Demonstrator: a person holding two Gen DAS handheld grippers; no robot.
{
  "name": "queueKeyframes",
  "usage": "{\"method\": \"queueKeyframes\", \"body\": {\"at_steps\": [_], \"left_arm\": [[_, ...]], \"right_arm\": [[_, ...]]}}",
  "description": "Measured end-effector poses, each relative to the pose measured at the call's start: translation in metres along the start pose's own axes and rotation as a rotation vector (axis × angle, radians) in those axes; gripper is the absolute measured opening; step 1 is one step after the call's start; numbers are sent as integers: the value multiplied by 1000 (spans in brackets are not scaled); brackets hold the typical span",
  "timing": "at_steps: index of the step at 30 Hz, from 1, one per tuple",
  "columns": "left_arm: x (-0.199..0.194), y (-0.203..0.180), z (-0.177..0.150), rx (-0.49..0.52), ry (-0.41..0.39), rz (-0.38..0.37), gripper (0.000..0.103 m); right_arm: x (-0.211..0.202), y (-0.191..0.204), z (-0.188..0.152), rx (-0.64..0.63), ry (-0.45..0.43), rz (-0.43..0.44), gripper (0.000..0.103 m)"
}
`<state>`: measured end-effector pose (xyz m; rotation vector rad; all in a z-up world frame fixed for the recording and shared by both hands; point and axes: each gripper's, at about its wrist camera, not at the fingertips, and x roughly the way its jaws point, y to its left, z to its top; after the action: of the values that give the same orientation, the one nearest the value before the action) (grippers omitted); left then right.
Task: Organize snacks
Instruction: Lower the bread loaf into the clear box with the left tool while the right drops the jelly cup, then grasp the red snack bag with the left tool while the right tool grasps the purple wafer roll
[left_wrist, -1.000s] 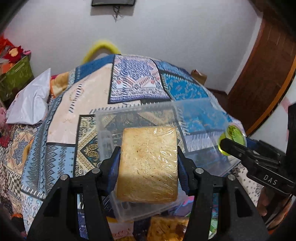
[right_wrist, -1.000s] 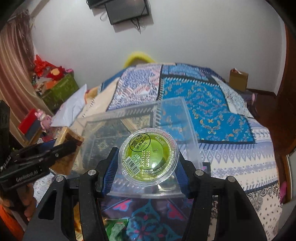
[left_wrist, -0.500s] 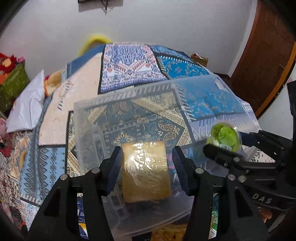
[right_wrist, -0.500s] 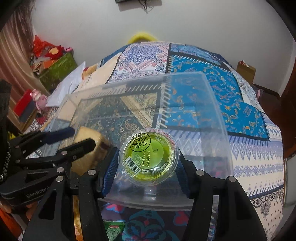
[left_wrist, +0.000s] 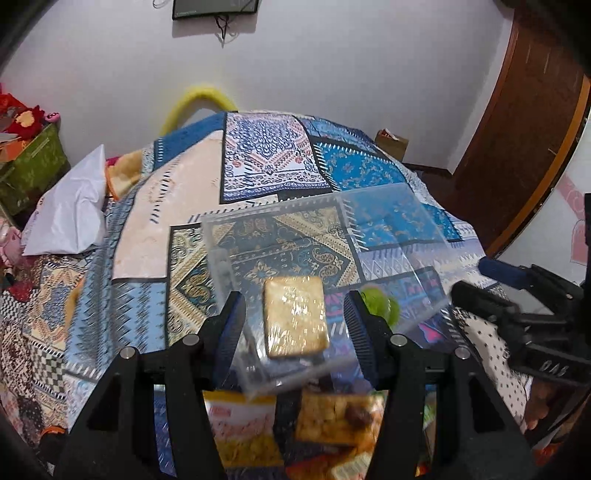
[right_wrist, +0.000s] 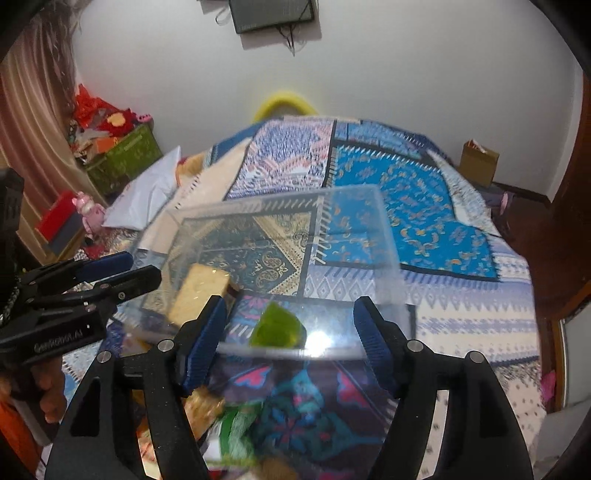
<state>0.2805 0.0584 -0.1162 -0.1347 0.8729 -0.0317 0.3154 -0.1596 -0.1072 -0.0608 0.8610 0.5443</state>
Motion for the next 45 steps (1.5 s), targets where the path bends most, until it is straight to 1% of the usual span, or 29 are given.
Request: {"method": "queueKeyframes", "body": {"at_steps": [3, 5, 8, 10, 14, 19, 24, 27, 28, 32, 34, 35, 36, 37, 39, 41, 42, 43, 44, 45], "left_arm": [[-19, -1, -11, 4, -1, 11, 55], [-29, -2, -19, 5, 1, 12, 55], [-44, -4, -37, -10, 12, -7, 56], [-49, -5, -51, -21, 33, -24, 57], [-49, -12, -76, -21, 72, -28, 57], [-35, -23, -108, -15, 150, -47, 57], [-20, -27, -127, -40, 216, -78, 57], [-16, -33, -131, -50, 224, -93, 58], [-15, -36, -131, -47, 226, -92, 60], [-9, -45, -128, -42, 231, -84, 62], [-5, -48, -128, -38, 234, -68, 66], [-3, -47, -129, -38, 237, -60, 67], [-1, -46, -131, -40, 239, -49, 67], [0, -45, -133, -44, 235, -43, 69], [-2, -42, -138, -50, 223, -31, 70], [-4, -39, -142, -57, 218, -24, 71], [-4, -36, -144, -60, 216, -26, 72], [-5, -33, -145, -65, 215, -26, 75], [-5, -30, -146, -72, 215, -25, 80], [-3, -26, -147, -84, 216, -30, 82]], "right_arm": [[-26, 0, -8, -1, -29, -20, 69], [-43, -1, -16, 11, -40, -18, 70], [-61, -3, -28, 24, -46, -24, 72], [-72, -3, -42, 23, -49, -39, 72], [-87, -8, -74, 31, -36, -48, 72], [-92, -19, -113, 57, 8, -68, 72], [-85, -34, -152, 100, 66, -69, 72], [-77, -38, -170, 100, 102, -69, 72], [-74, -39, -174, 101, 112, -65, 72], [-69, -36, -187, 80, 136, -50, 72], [-69, -33, -192, 59, 138, -51, 72], [-68, -31, -194, 50, 141, -53, 72], [-66, -29, -197, 41, 148, -55, 70], [-64, -28, -199, 33, 157, -51, 63], [-57, -29, -204, 37, 180, -36, 56], [-55, -29, -206, 33, 177, -54, 50], [-56, -29, -206, 26, 171, -68, 45], [-57, -29, -206, 24, 168, -68, 43], [-58, -29, -206, 32, 165, -54, 43], [-58, -30, -206, 39, 163, -47, 43]]}}
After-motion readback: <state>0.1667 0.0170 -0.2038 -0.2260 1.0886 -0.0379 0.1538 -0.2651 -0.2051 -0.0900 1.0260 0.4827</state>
